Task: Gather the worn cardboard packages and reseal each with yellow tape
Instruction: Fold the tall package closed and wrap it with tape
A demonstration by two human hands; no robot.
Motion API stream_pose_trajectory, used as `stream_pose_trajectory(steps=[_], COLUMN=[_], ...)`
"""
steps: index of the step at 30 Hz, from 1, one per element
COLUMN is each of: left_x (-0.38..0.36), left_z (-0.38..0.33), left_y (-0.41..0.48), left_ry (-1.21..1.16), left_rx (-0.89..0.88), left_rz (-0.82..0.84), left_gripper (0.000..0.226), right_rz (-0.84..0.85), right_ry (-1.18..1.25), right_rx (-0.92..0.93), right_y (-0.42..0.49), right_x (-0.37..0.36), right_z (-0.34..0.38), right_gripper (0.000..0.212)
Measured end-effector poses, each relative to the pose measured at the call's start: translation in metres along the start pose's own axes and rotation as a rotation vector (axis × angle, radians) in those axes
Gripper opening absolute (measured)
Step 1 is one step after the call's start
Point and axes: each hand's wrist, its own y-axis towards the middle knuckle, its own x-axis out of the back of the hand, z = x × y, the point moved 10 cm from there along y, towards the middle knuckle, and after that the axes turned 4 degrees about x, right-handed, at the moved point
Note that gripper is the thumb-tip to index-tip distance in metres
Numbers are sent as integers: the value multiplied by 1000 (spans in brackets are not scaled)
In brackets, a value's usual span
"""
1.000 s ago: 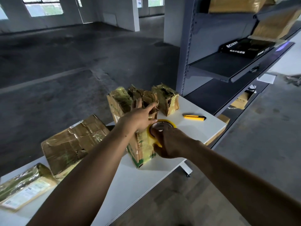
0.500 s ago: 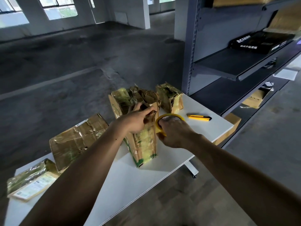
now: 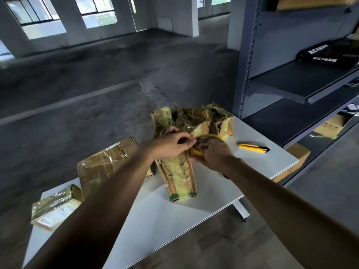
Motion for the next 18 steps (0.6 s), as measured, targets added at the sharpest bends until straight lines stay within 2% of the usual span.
stream_pose_trajectory(steps=[4,5,7,8,10,13,16,18], left_x=[0,2,8,8,11,14,8,2], left_z=[2,5,14,20,28,29,48,66], left_y=[17,20,19,18,18,24,48,63], left_ry=[-160,-218,-276,-298,-297,-219,-226,-268], left_rx=[118,162,314,405,533,546,514,480], left_rz=[-148,-170,-191,-183,-166,-165,-197,-239], left_gripper=[36,47,105,124,138,128,128,108], right_rz=[-24,-19,-11,-6,-14,-29,-52,-63], right_ry=[2,4,6,3,5,26,40,39], right_rx=[9,16,40,64,108,134,189,272], right_y=[7,8,10,10,11,12,11,9], right_x=[-2,-3,-6,-7,-5,-5,1,3], right_z=[0,-1,-2,0,5,5,6,13], right_gripper=[75,76,77,75,72,73,72,70])
